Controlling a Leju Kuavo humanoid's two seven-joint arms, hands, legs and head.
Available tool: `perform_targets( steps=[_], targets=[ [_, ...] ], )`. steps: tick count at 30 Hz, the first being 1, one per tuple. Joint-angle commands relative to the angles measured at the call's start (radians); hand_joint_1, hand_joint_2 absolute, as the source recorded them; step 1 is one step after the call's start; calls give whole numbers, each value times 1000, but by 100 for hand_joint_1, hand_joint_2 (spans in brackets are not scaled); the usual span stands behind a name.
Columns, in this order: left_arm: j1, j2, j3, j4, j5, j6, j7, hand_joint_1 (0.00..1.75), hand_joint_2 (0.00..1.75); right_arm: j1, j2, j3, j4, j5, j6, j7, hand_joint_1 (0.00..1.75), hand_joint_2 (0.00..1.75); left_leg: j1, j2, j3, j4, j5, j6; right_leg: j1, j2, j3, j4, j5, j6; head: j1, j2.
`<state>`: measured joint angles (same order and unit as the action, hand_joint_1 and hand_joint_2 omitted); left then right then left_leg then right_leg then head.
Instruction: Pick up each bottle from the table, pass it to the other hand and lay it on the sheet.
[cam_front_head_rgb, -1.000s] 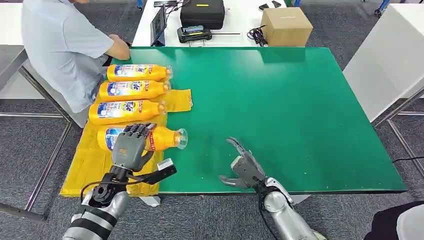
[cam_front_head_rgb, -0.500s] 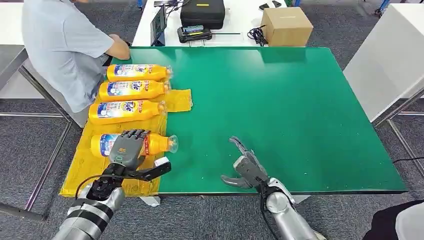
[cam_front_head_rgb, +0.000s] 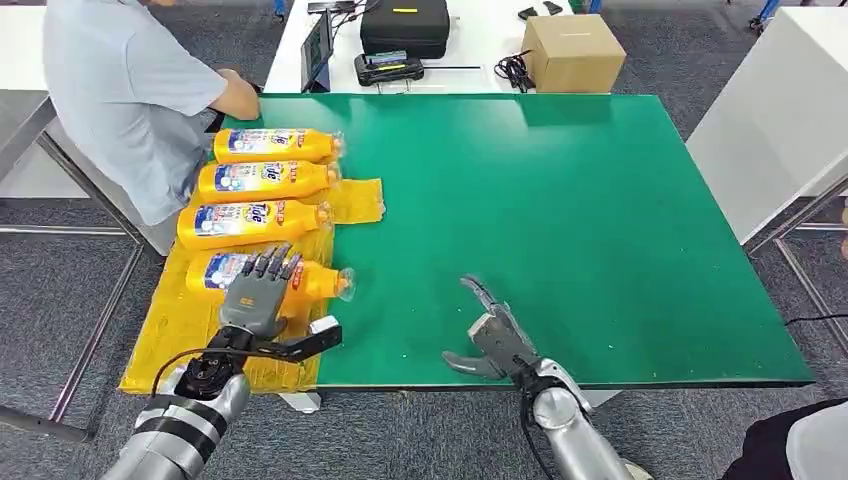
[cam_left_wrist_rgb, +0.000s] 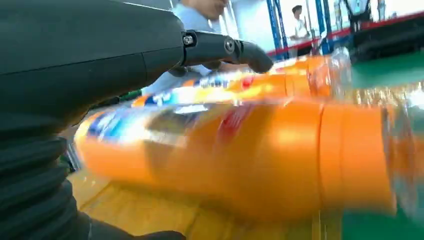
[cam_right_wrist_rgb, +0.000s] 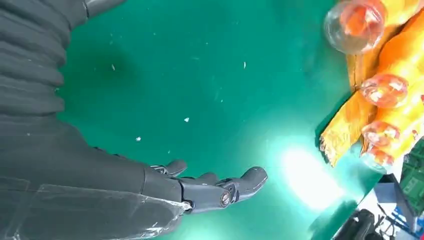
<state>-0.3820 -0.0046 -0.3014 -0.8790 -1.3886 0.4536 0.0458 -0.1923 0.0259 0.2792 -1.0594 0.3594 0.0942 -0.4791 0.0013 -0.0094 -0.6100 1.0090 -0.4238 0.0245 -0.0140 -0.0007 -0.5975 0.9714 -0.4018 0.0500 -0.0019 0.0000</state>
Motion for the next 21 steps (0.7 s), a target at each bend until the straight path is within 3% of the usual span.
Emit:
perform_targets(
  steps=[1, 12, 21],
  targets=[
    [-44, -4, 10, 113, 64, -29, -49, 0, 175, -24, -12, -54, 15, -3, 13, 6, 0, 175, 0, 0, 4, 0, -1, -1, 0, 0, 4, 0, -1, -2, 0, 0],
    [-7, -5, 1, 53, 32, 9, -19, 0, 175, -2, -17, -76, -9, 5, 2, 5, 0, 175, 0, 1, 5, 0, -2, -1, 1, 0, 5, 0, -1, -2, 0, 0],
    [238, -66, -22, -371, 68, 179, -73, 0, 175, 103, 19, -145, -131, -15, -43, -41, 0, 175, 0, 0, 2, 0, -1, 0, 0, 0, 2, 0, -1, -1, 0, 0]
  ],
)
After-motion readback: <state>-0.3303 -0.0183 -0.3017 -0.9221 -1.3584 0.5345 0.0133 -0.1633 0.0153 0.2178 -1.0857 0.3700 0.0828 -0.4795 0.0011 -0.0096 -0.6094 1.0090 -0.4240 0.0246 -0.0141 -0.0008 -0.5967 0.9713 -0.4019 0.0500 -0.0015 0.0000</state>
